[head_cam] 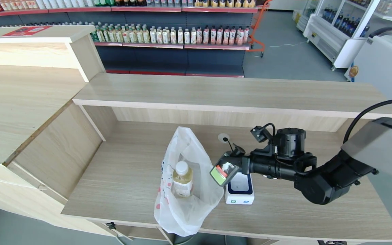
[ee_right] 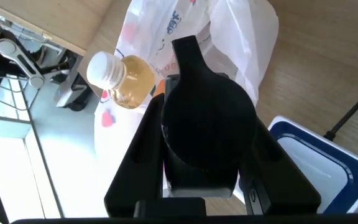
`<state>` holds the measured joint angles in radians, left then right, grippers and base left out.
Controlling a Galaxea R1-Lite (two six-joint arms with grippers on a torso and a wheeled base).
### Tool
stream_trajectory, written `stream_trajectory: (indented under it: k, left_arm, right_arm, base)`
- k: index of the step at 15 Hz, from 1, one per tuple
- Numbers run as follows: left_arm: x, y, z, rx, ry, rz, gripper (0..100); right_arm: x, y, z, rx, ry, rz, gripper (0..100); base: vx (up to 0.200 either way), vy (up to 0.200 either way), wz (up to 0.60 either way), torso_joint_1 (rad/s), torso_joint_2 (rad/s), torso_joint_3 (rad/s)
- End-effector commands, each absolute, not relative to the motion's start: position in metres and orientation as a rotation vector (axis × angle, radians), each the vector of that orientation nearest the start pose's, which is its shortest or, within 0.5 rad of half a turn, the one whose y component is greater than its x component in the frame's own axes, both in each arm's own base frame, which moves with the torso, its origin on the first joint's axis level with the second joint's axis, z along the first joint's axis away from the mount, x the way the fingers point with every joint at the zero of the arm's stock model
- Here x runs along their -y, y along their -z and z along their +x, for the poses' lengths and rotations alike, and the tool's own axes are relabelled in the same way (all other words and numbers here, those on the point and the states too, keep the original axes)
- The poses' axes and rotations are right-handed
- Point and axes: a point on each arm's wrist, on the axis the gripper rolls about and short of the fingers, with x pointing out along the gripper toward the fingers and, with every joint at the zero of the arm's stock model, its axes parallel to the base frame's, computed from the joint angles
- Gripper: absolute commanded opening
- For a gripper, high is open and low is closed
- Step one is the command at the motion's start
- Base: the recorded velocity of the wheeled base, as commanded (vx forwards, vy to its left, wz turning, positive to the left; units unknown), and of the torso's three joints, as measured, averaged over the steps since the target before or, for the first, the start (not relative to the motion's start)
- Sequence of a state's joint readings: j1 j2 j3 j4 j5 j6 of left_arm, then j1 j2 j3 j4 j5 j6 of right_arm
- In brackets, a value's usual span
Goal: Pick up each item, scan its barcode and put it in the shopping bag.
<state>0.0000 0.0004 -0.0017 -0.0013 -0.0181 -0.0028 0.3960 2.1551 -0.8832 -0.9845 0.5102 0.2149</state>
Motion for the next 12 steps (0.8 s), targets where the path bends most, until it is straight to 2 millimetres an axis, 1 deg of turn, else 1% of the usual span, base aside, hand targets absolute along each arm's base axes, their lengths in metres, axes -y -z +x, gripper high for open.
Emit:
stream_trajectory:
  k: [1,2,4,7,8,9,10,11,12]
  left_arm:
    - [0.000,-0.076,-0.023,0.003,0.018,-0.003,100]
    - [0.000,-0.076,-0.023,0.003,0.018,-0.003,100]
    - [0.000,-0.076,-0.023,0.003,0.018,-0.003,100]
    - [0.000,-0.076,-0.023,0.003,0.018,-0.003,100]
    - [0.000,-0.076,-0.023,0.003,0.018,-0.003,100]
    - [0.000,-0.076,-0.023,0.003,0.018,-0.003,100]
    - [0.000,-0.076,-0.023,0.003,0.017,-0.003,100]
    - [0.000,-0.076,-0.023,0.003,0.018,-0.003,100]
    - [0.000,-0.076,-0.023,0.003,0.018,-0.003,100]
  right_arm:
    - [-0.172,-0.052,0.360,-0.428,-0.876,0.193,0]
    - [-0.178,-0.046,0.363,-0.417,-0.889,0.162,0]
    - [-0.194,-0.033,0.373,-0.379,-0.855,0.099,0]
    - [-0.217,-0.026,0.389,-0.318,-0.852,0.070,0]
    - [-0.222,-0.027,0.392,-0.302,-0.861,0.063,0]
    - [-0.233,-0.024,0.398,-0.273,-0.866,0.042,0]
    - [-0.236,-0.022,0.400,-0.264,-0.872,0.035,0]
    - [-0.244,-0.013,0.405,-0.238,-0.883,-0.011,0]
    - [-0.248,-0.007,0.405,-0.227,-0.895,-0.044,0]
  base:
    - [0.000,0.000,0.00,0.000,0.00,0.000]
    - [0.000,0.000,0.00,0.000,0.00,0.000]
    - [0.000,0.000,0.00,0.000,0.00,0.000]
    - [0.000,0.000,0.00,0.000,0.00,0.000]
    - [0.000,0.000,0.00,0.000,0.00,0.000]
    - [0.000,0.000,0.00,0.000,0.00,0.000]
    - [0.000,0.000,0.00,0.000,0.00,0.000]
    - [0.000,0.000,0.00,0.000,0.00,0.000]
    - [0.000,0.000,0.00,0.000,0.00,0.000]
